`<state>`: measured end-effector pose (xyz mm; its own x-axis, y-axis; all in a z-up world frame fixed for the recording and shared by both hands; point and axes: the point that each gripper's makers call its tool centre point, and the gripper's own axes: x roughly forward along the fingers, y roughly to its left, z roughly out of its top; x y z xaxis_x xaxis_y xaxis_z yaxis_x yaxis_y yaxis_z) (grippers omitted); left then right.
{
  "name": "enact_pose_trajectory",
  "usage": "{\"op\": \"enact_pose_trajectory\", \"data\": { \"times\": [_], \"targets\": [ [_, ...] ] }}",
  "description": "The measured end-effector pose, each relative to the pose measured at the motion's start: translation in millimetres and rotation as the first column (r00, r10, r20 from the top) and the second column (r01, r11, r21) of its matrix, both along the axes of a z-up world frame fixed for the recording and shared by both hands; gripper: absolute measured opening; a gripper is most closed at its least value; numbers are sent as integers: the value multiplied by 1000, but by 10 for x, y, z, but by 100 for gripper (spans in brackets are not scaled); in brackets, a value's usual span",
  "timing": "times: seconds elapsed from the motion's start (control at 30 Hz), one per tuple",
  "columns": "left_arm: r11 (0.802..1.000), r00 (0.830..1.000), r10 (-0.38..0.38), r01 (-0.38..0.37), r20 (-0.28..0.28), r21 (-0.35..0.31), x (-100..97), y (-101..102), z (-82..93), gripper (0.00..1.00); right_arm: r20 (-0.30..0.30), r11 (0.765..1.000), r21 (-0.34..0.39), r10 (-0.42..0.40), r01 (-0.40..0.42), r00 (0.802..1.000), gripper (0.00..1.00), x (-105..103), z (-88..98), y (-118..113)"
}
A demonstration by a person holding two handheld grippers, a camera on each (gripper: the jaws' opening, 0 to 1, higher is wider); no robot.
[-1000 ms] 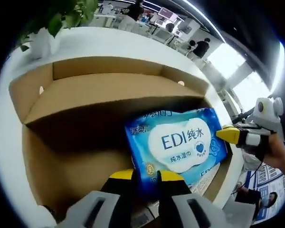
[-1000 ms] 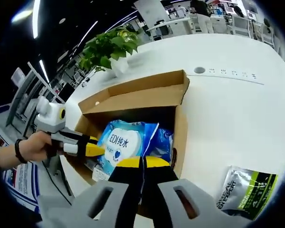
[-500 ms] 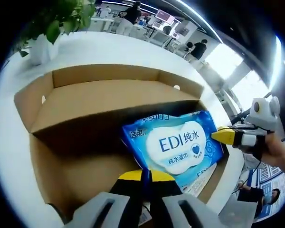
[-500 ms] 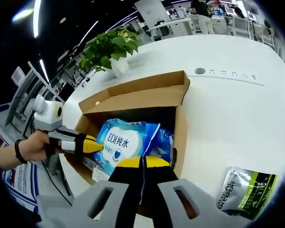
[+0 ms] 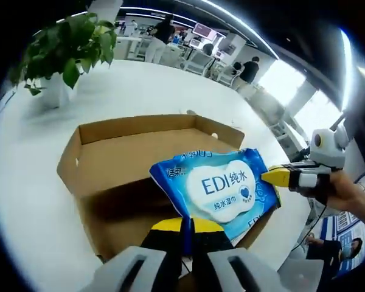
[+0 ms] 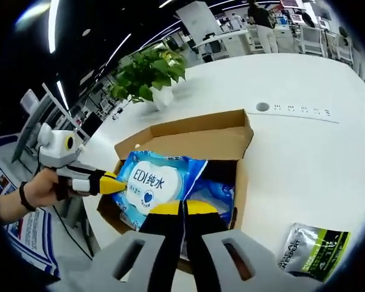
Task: Operate the shoe box by opening the lid, removing the specified soft item, and placing it in the target area until the item is outside and the box remains undamaged.
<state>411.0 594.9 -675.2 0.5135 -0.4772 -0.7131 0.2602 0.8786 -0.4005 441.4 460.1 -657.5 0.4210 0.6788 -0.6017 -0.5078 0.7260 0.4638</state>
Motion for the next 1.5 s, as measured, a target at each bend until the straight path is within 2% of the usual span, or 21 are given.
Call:
{"op": "enact_pose_trajectory", "data": {
  "times": [0.1,0.2,0.33,0.5,0.67,0.7,0.73,0.93,1.07,1.3,1.5],
  "targets": [
    [1000,1000,6,-6,10,0,69,65,36,2,11,1000,8,4,-4,1000,0,27,78,28],
    [1000,1000,8,-8,22,4,85,102,166,2,20,1000,13,9,-9,1000,0,39,137,52],
    [1000,999,3,-3,32,12,129,142,183,2,28,1000,15,10,-10,1000,0,4,178,58],
    [1000,999,-15,15,38,16,121,9,250,2,38,1000,8,0,0,999,0,-43,241,-52],
    [998,997,-55,55,48,15,125,-257,345,2,49,999,6,-32,32,998,0,-52,300,-275],
    [998,996,-68,67,52,15,98,-393,383,2,49,999,5,-43,43,998,0,-59,309,-351],
    [997,996,-76,76,54,14,102,-448,396,2,51,999,4,-51,51,997,0,-64,314,-402],
    [990,988,-141,140,62,14,114,-782,416,2,52,994,-2,-110,110,993,0,-117,324,-783],
    [983,981,-183,182,61,11,87,-1033,421,2,51,989,-8,-146,147,988,0,-227,329,-1027],
    [970,969,-243,243,54,13,17,-1390,414,2,43,981,-17,-191,191,981,0,-319,284,-1335],
    [956,955,-293,293,51,8,-77,-1742,418,2,31,972,-29,-232,232,972,0,-311,237,-1720]
  ]
}}
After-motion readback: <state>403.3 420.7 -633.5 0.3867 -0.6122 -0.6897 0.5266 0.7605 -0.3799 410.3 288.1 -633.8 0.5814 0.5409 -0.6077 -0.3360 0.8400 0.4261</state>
